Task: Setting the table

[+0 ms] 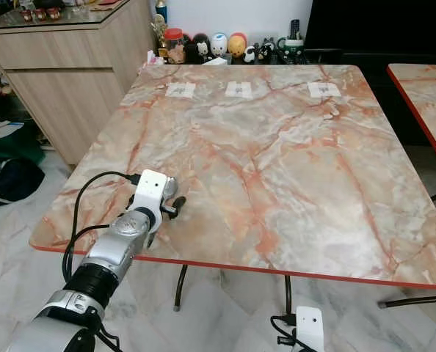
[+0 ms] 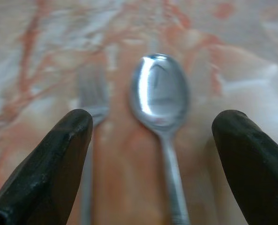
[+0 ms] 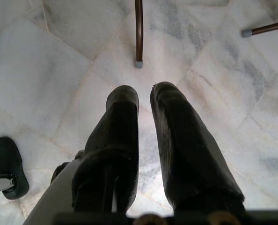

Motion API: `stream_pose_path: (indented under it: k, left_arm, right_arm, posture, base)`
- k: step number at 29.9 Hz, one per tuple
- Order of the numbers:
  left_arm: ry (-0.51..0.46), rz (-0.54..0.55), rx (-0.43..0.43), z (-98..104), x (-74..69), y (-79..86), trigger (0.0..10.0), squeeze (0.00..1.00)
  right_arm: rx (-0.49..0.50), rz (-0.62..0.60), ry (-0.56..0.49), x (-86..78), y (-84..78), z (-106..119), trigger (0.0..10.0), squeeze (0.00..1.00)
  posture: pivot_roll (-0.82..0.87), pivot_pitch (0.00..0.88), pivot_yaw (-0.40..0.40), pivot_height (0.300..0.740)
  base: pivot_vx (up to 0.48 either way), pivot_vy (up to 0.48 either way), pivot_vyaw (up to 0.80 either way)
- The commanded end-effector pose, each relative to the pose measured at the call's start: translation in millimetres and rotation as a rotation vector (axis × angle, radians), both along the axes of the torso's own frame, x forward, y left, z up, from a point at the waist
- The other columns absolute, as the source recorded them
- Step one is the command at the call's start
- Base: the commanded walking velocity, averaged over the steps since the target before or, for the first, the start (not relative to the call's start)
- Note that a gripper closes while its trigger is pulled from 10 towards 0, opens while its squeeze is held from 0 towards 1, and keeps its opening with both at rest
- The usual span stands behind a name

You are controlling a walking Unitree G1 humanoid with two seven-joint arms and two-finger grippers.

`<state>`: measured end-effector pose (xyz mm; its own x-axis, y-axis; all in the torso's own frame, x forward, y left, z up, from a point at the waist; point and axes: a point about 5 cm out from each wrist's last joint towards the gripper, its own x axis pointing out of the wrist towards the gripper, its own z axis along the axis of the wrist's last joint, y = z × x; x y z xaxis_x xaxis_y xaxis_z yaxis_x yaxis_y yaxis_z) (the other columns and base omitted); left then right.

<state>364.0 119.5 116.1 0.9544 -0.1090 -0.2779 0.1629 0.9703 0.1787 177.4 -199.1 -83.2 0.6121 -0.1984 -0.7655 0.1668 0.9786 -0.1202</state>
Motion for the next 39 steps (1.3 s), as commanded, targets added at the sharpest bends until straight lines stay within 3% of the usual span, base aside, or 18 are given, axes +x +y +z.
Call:
stream_pose_path:
  k: [1,3,4,5,6,7,14,15,16,19,20,21,22,35,39]
  left_arm:
    - [-0.003,0.040,-0.001,2,-0.4,10.6,7.0,0.00]
    - [0.005,0.051,-0.010,1,-0.9,13.6,7.0,0.00]
    - [0.008,0.053,-0.014,1,-1.3,14.5,5.9,0.00]
    - [0.014,0.052,-0.017,1,-2.6,16.0,4.1,0.00]
    - [0.017,0.050,-0.016,1,-3.4,16.6,4.1,0.00]
    - [0.022,0.042,-0.009,0,-4.5,16.7,3.3,0.00]
    - [0.046,-0.005,-0.013,-1,-9.6,9.5,3.6,0.00]
    - [0.048,-0.018,-0.012,0,-10.4,7.2,1.1,0.00]
    - [0.048,-0.021,-0.013,0,-10.8,6.4,0.0,0.00]
    - [0.046,-0.029,-0.016,2,-11.5,4.2,0.0,0.00]
    - [0.048,-0.036,-0.009,3,-11.8,3.2,4.0,0.00]
    - [0.049,-0.041,-0.004,3,-12.2,2.6,4.0,0.00]
    - [0.050,-0.044,-0.002,3,-12.6,1.8,9.8,0.00]
    - [0.070,-0.021,0.019,-1,-14.0,1.7,9.9,0.00]
    - [0.097,-0.002,0.021,-9,-14.3,2.5,9.3,0.00]
  right_arm:
    - [0.003,-0.010,0.005,-3.4,-0.3,-1,10.0,0.00]
    - [0.002,-0.011,0.006,-3.6,-0.4,-2,10.0,0.00]
    - [0.002,-0.010,0.007,-3.6,-0.4,-2,10.0,0.00]
    - [0.002,-0.010,0.007,-3.5,-0.5,-1,10.0,0.00]
    - [0.002,-0.010,0.007,-3.4,-0.5,-1,10.0,0.00]
    - [0.002,-0.010,0.007,-3.4,-0.6,-1,10.0,0.00]
    - [0.000,-0.011,0.008,-3.4,-0.9,-1,10.0,0.00]
    - [-0.001,-0.013,0.008,-3.6,-1.1,-1,10.0,0.00]
    - [-0.001,-0.013,0.008,-3.6,-1.1,-1,10.0,0.00]
    - [-0.002,-0.014,0.008,-3.7,-1.3,-1,10.0,0.00]
    - [-0.002,-0.015,0.008,-3.7,-1.3,-1,10.0,0.00]
    - [-0.002,-0.015,0.008,-3.7,-1.2,-1,10.0,0.00]
    - [-0.003,-0.015,0.008,-3.6,-1.2,-1,10.0,0.00]
    - [-0.003,-0.018,0.015,-4.8,-1.5,-2,10.0,0.00]
    - [-0.001,-0.015,0.018,-4.9,-1.0,-2,10.0,0.00]
  posture:
    - [-0.02,0.067,0.042,0.732]
    - [-0.02,0.065,0.042,0.732]
    - [-0.02,0.067,0.042,0.732]
    - [-0.02,0.067,0.042,0.732]
    - [-0.02,0.067,0.042,0.732]
    - [-0.02,0.067,0.042,0.732]
    - [-0.02,0.066,0.042,0.732]
    - [-0.02,0.066,0.042,0.732]
    - [-0.02,0.066,0.043,0.732]
    - [-0.02,0.066,0.044,0.732]
    - [-0.02,0.066,0.044,0.732]
    - [-0.02,0.066,0.044,0.732]
    - [-0.02,0.066,0.045,0.732]
    - [-0.02,0.064,0.047,0.732]
    - [-0.02,0.064,0.047,0.732]
  base:
    - [0.000,0.000,0.00]
    - [0.000,0.000,0.00]
    - [0.000,0.000,0.00]
    - [0.000,0.000,0.00]
    - [0.000,0.000,0.00]
    - [0.000,0.000,0.00]
    - [0.000,0.000,0.00]
    - [0.000,0.000,0.00]
    - [0.000,0.000,0.00]
    - [0.000,0.000,0.00]
    - [0.000,0.000,0.00]
    - [0.000,0.000,0.00]
    - [0.000,0.000,0.00]
    - [0.000,0.000,0.00]
    - [0.000,0.000,0.00]
